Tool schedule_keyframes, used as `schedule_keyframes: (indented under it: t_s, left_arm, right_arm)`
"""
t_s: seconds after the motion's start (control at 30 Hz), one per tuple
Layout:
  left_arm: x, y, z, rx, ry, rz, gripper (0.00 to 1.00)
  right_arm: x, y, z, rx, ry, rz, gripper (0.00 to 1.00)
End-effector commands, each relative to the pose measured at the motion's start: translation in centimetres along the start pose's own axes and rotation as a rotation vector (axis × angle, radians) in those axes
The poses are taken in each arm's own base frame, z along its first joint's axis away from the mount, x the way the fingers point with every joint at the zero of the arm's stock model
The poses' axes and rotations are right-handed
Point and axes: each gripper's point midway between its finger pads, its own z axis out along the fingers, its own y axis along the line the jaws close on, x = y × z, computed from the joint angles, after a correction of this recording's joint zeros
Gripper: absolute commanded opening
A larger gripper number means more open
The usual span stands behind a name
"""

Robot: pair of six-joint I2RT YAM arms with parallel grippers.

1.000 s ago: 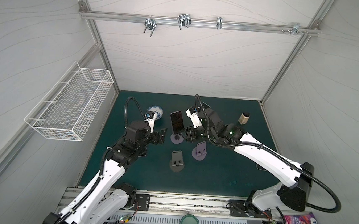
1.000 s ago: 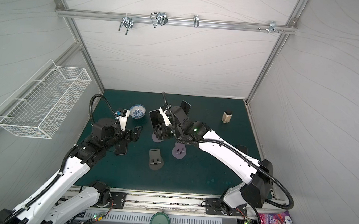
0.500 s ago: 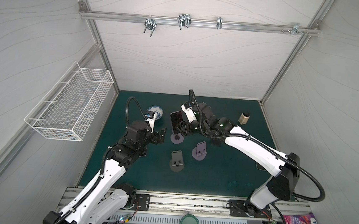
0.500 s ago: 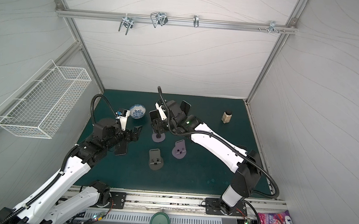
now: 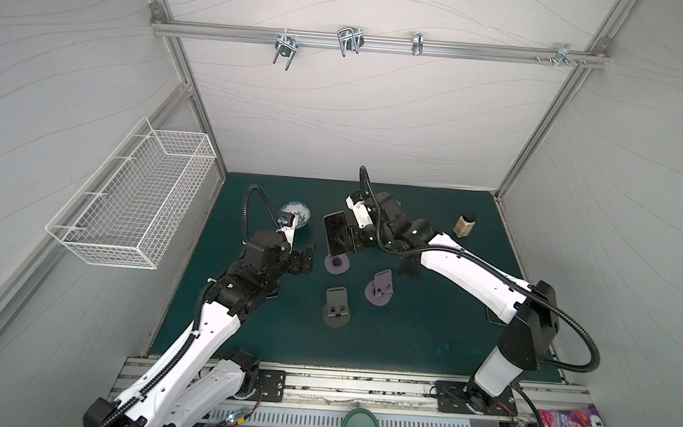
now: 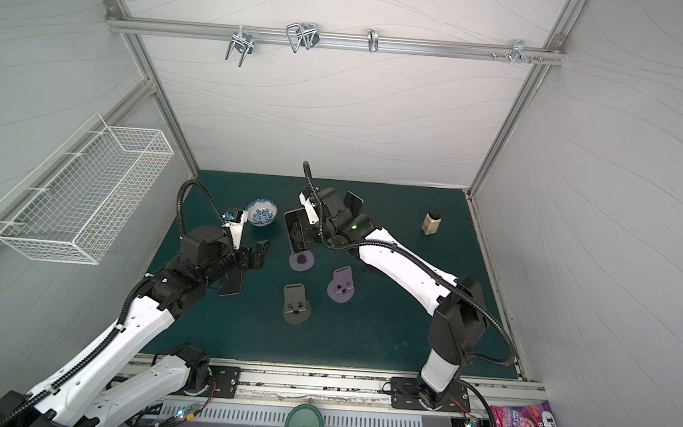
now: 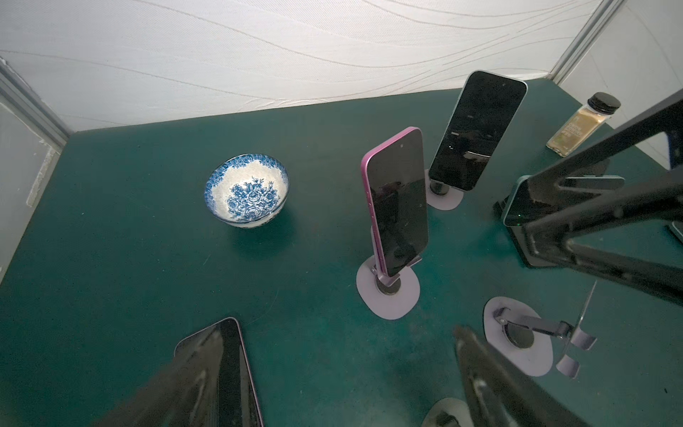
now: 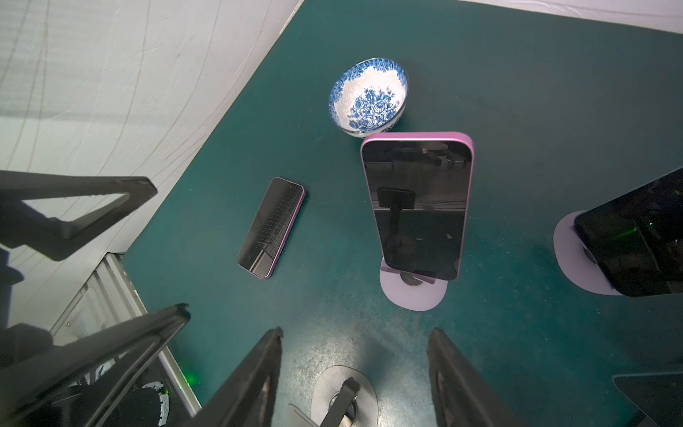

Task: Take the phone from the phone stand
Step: 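Move the right gripper above the upright pink phone while the left arm swings forward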

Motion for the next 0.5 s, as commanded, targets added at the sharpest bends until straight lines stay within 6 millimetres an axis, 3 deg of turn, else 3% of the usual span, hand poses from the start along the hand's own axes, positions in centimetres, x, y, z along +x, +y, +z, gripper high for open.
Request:
schedule_keyframes:
  t_s: [0.0, 0.47]
  left_arm:
    - [-1.1, 0.2, 0.0, -0.023, -0.042, 0.015, 0.98]
    - [-0.8, 0.4, 0.3, -0.041, -0.035, 0.022, 0.98]
  right_arm:
    - [-1.3, 0.3, 0.5, -0.027, -0.028, -0.003, 0.64]
    - [-2.1, -0.8, 2.0, -0.016, -0.031, 0.015, 0.65]
